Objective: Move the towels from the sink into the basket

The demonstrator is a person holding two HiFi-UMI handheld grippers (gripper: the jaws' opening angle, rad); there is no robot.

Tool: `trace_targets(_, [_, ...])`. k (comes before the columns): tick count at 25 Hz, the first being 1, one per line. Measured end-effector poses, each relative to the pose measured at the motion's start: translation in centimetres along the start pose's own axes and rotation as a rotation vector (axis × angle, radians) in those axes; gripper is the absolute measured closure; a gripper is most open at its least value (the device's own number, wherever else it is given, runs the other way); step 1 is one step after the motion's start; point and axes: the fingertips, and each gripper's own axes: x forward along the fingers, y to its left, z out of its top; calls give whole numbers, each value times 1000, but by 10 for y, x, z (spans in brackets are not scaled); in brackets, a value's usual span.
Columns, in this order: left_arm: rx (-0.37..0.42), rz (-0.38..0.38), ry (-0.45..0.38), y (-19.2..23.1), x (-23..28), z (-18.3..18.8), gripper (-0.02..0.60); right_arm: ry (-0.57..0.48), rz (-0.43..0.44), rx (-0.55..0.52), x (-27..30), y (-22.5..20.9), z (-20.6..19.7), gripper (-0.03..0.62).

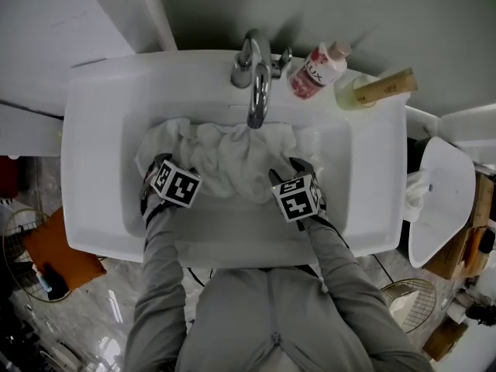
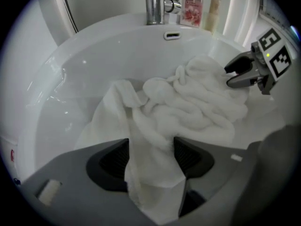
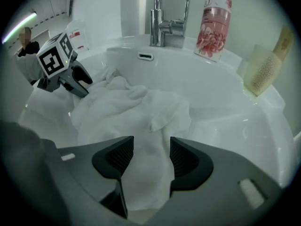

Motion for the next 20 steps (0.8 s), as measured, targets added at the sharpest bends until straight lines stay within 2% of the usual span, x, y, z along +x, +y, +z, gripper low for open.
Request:
trace_targets(7, [-22,-96,27,1,10,1,238,85,-16,-7,28,1,-12,373])
trace_targets(12, [-4,-119,53,1,12,2,238,89,-7,-17,32,4,-10,375])
trace_targets(17, [12,-129,76,0,14,2,239,95,42,0,34,6,-10,399])
trace_targets(19, [6,-152,77,-4,14,3,261,96,65,-2,34,9,-10,420])
trace_targets(20, [0,-163,77,-6,14,4,310,96,75,-7,35,12,-10,436])
